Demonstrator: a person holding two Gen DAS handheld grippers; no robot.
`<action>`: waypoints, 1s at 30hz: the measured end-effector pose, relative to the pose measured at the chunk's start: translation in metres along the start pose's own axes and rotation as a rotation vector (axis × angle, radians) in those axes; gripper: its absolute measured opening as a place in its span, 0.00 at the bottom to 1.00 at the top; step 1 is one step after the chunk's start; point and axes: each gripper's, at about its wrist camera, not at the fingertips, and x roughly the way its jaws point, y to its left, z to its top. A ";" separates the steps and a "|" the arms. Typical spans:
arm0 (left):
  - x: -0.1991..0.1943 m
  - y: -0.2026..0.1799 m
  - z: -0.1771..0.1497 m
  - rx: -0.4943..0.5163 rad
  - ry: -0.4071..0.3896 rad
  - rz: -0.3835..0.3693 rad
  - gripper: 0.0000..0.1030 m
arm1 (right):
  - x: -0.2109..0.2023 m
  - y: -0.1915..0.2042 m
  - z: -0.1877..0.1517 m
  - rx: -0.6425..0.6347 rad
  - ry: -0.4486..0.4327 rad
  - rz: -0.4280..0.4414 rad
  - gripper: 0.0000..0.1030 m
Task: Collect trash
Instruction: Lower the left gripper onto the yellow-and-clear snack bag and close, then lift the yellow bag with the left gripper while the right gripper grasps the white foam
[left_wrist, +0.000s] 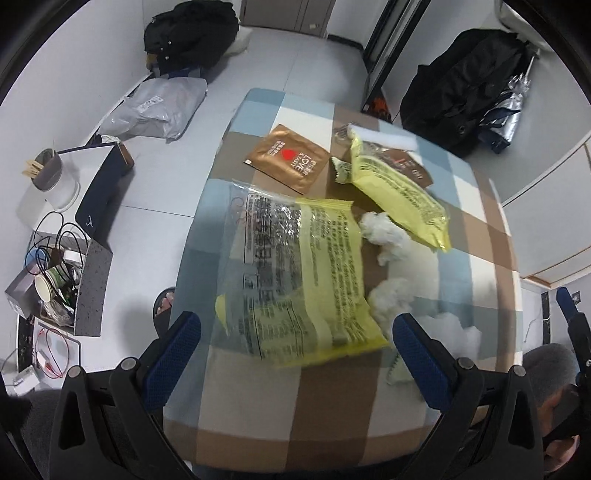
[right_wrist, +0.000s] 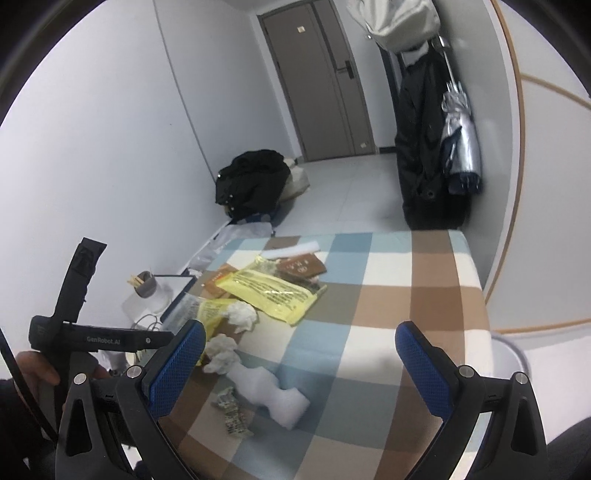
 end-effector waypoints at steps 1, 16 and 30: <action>0.002 -0.001 0.003 0.005 0.004 -0.003 0.99 | 0.003 -0.002 0.000 0.009 0.007 0.000 1.00; 0.026 -0.015 0.018 0.128 0.122 0.101 0.98 | 0.019 -0.006 0.000 0.009 0.043 -0.003 1.00; 0.008 -0.010 0.005 0.119 0.093 0.147 0.64 | 0.021 0.006 -0.005 -0.053 0.052 -0.040 1.00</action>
